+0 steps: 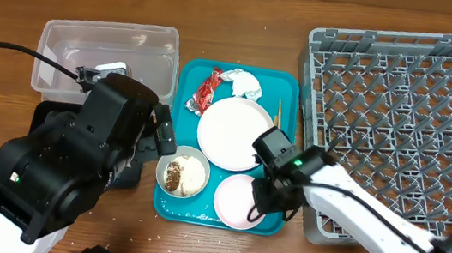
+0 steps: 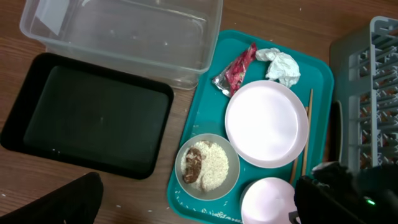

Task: Sort waste into correct bins and load items into the dishwasher
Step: 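Grasp the pink-rimmed bowl with the right gripper, then carry the pink-rimmed bowl into the dish rack and release, then grasp the white plate and stand it upright in the rack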

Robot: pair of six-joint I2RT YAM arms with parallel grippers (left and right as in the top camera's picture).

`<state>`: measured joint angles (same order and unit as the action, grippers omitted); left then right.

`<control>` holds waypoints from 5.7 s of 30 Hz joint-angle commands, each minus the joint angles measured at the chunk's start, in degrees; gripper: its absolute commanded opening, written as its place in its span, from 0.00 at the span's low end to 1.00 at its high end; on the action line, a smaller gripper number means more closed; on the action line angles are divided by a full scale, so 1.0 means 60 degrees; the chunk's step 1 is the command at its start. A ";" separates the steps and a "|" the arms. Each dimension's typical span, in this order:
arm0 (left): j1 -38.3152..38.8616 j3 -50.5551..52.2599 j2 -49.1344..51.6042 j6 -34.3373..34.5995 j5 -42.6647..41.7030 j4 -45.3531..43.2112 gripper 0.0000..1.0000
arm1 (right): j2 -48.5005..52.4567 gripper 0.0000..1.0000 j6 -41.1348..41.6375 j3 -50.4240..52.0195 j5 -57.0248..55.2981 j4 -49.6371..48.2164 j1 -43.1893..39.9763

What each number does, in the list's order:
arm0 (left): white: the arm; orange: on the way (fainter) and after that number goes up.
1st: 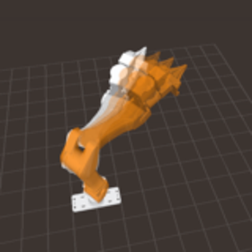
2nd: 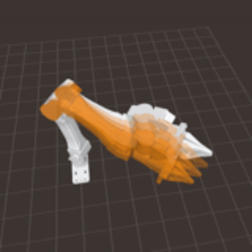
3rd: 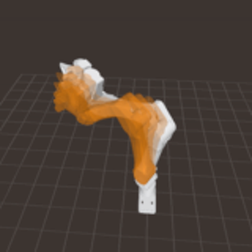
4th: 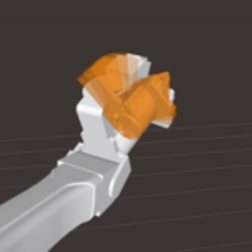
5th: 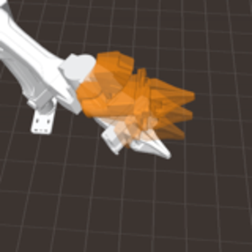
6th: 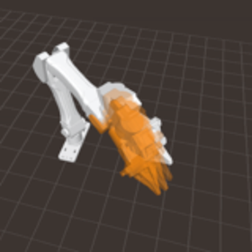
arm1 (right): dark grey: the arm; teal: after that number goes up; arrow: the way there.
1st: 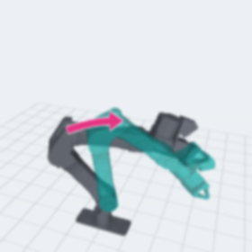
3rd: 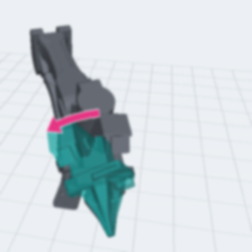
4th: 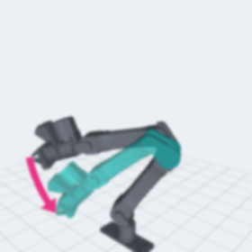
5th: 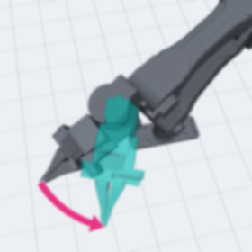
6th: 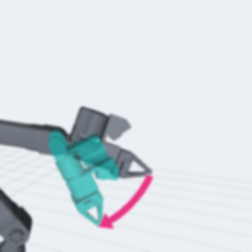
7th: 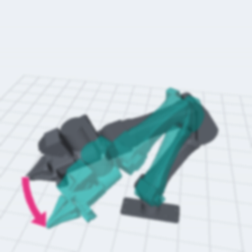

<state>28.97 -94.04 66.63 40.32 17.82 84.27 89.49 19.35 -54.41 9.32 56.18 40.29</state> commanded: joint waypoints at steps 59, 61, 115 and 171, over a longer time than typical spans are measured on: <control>-0.0076 -0.0146 0.0627 -0.0408 0.0277 -0.0011 1.00 | 0.0831 0.04 0.1621 -0.2157 -1.1894 -0.2004 -0.5701; -0.0076 -0.0146 0.0627 -0.0408 0.0277 -0.0011 1.00 | 0.1184 0.04 0.1617 -0.2157 -1.2080 -0.2000 -0.5701; -0.0076 -0.0146 0.0627 -0.0404 0.0277 -0.0025 1.00 | 0.0226 0.53 0.4113 -0.3009 -0.0379 0.1078 -0.0678; -0.0076 -0.0146 0.0627 -0.0408 0.0273 -0.0022 1.00 | -0.0707 0.04 -0.0346 -0.3005 -1.3274 -0.2171 -0.6309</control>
<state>28.82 -94.06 70.30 38.83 18.70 84.20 82.63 26.39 -71.42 -71.70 44.82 3.84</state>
